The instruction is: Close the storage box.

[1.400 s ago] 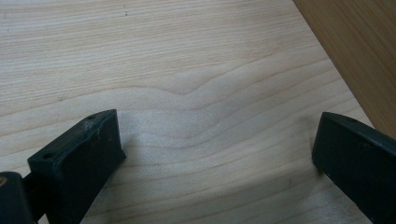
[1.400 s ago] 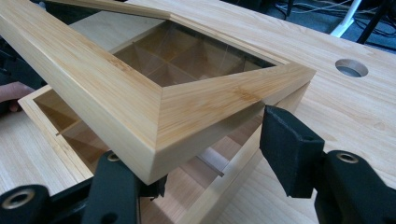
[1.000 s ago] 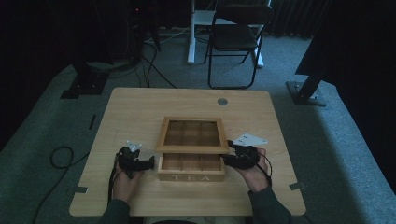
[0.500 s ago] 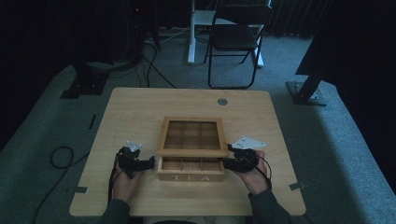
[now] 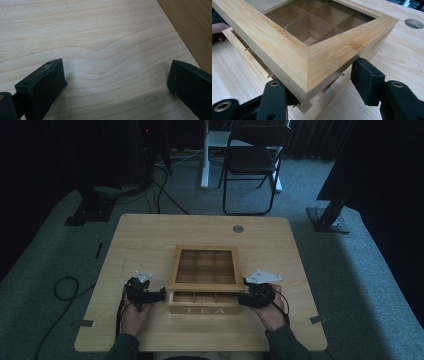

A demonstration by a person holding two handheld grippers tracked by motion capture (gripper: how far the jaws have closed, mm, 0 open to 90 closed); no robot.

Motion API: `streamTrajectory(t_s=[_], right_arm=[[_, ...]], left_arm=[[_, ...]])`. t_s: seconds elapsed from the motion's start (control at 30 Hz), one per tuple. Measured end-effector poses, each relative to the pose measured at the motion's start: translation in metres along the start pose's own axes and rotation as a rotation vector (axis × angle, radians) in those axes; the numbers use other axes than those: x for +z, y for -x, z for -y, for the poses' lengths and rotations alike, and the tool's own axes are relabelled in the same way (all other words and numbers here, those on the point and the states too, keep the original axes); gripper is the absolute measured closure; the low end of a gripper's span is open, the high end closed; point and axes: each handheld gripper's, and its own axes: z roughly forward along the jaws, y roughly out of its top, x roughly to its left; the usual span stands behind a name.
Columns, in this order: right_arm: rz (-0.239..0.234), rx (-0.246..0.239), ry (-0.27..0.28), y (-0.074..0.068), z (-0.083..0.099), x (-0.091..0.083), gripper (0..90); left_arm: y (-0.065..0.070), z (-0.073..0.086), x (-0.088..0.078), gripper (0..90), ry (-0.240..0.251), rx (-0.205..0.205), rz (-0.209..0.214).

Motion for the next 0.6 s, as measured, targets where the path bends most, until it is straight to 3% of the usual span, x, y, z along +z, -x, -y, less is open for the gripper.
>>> streamTrajectory(t_s=[0.6], right_arm=[[-0.010,-0.001,-0.011,-0.002,0.012,0.005,44.9]], left_arm=[[0.000,0.000,0.000,1.6,0.001,-0.002,0.000]])
